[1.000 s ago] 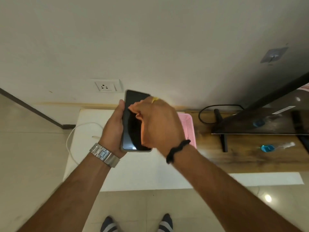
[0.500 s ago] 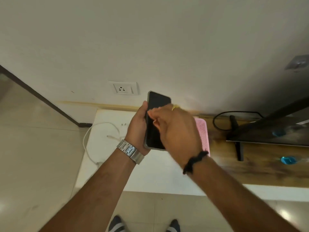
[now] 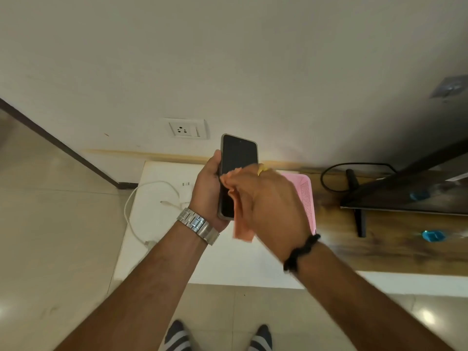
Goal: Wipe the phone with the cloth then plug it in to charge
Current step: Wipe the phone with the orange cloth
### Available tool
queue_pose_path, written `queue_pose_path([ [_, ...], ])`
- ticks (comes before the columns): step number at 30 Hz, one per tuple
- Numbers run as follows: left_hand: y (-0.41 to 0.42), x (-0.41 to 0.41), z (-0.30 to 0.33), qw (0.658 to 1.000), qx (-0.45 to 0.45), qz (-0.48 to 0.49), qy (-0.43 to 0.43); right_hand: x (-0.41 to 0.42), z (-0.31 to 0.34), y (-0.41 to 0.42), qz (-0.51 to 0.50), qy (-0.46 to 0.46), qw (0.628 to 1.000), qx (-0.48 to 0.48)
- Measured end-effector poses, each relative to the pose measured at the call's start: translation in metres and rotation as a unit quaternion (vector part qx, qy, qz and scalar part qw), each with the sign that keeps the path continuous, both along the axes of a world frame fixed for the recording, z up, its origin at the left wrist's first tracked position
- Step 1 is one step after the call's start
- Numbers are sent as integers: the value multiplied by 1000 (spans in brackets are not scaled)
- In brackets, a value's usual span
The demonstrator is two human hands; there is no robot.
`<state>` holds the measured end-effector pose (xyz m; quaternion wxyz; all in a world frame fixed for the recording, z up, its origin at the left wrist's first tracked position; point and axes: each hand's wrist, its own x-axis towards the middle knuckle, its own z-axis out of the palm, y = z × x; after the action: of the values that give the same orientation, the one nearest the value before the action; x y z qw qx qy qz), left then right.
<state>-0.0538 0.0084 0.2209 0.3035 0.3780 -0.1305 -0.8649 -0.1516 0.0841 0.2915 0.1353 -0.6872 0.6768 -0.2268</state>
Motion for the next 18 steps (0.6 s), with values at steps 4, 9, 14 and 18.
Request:
queue_pose_path([
  [4, -6, -5, 4, 1000, -12, 15, -19, 5, 0, -3, -28, 21, 999, 17],
  [9, -2, -6, 4, 1000, 10, 13, -19, 1, 7, 14, 26, -10, 999, 41],
  [14, -8, -10, 10, 999, -6, 20, -35, 6, 6, 9, -19, -22, 999, 16],
  [18, -3, -8, 6, 999, 10, 13, -32, 7, 9, 17, 17, -29, 999, 37],
])
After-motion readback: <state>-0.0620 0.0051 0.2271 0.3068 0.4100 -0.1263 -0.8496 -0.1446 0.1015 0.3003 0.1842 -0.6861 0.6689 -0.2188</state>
